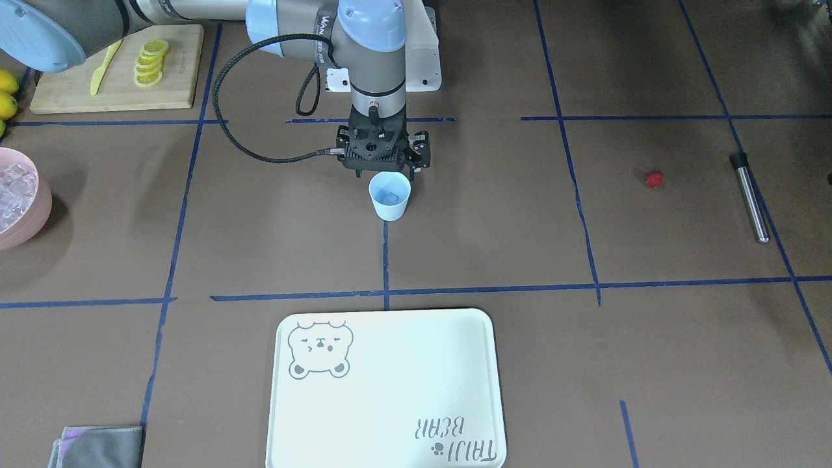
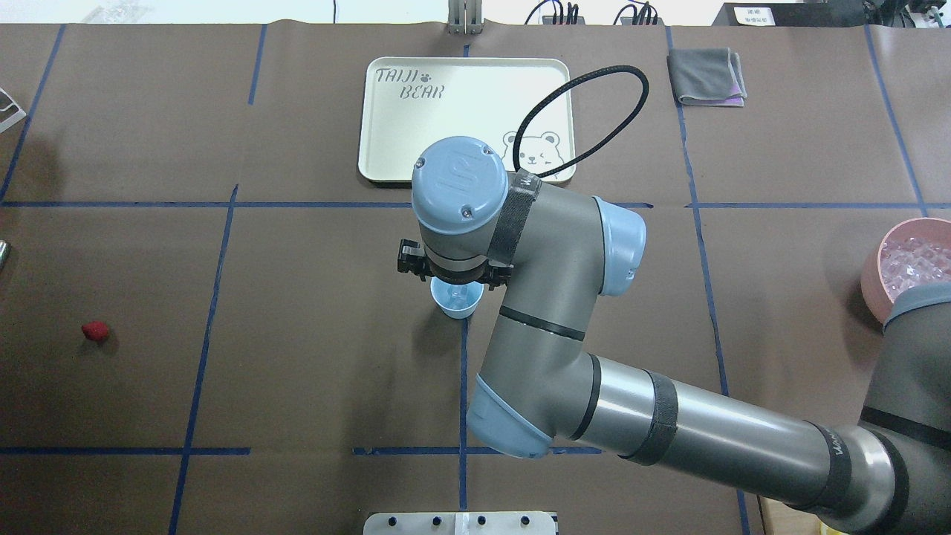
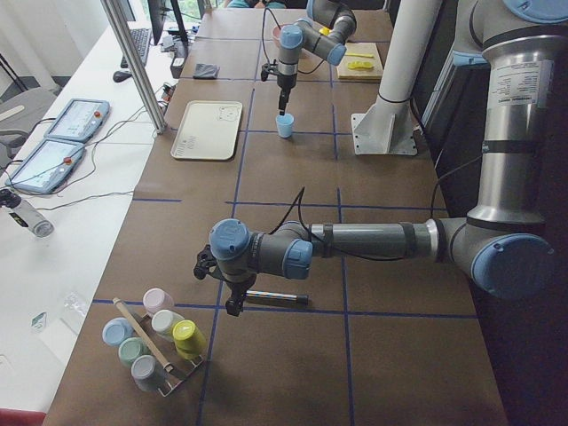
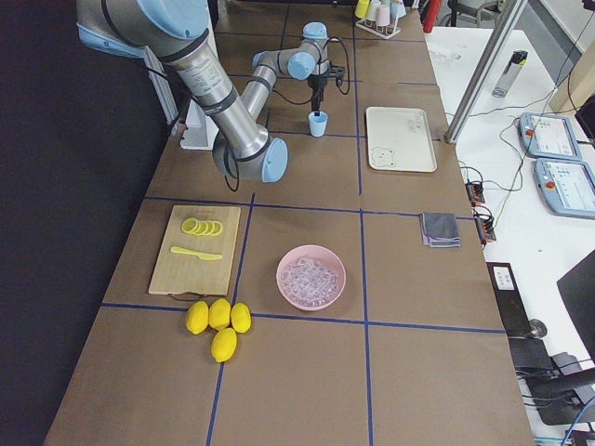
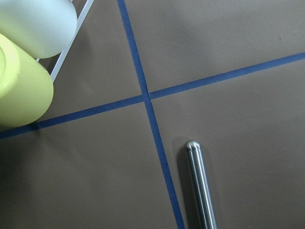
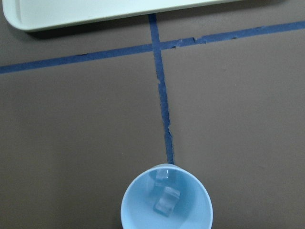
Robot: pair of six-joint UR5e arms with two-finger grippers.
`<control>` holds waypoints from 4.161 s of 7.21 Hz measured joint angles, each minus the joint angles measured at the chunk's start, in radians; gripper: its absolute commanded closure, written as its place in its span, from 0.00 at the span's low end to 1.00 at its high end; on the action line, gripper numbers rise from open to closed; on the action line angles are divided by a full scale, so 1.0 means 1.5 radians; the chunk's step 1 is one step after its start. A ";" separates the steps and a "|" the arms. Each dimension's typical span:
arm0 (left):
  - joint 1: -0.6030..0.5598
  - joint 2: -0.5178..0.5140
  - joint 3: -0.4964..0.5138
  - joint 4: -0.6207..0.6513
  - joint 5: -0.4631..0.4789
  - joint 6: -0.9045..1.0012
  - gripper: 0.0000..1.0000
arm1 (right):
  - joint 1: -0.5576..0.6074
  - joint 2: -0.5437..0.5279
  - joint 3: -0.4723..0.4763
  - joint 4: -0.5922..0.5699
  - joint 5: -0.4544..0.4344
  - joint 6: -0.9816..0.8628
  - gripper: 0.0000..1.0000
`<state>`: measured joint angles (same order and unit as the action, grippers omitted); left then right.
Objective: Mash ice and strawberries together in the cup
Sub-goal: 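Open the right gripper over the cup and move back toward the bowl, then lower the right gripper into the pink bowl and grasp an ice cube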
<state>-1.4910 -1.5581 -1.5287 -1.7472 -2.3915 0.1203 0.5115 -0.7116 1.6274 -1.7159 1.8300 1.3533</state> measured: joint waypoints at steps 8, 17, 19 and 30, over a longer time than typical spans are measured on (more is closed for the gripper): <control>0.000 0.000 0.001 0.001 0.000 0.000 0.00 | 0.451 -0.396 0.105 0.001 0.305 -0.780 0.01; 0.000 0.001 -0.001 0.001 0.000 0.000 0.00 | 0.462 -0.685 0.104 0.289 0.284 -0.872 0.03; 0.000 0.001 0.000 0.001 0.000 0.000 0.00 | 0.455 -0.705 0.096 0.310 0.281 -0.890 0.07; 0.000 0.001 0.001 0.000 0.000 0.000 0.00 | 0.455 -0.716 0.065 0.308 0.269 -0.945 0.98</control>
<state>-1.4910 -1.5570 -1.5278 -1.7468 -2.3915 0.1196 1.1939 -1.7853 1.7256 -1.2535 2.2334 -0.0636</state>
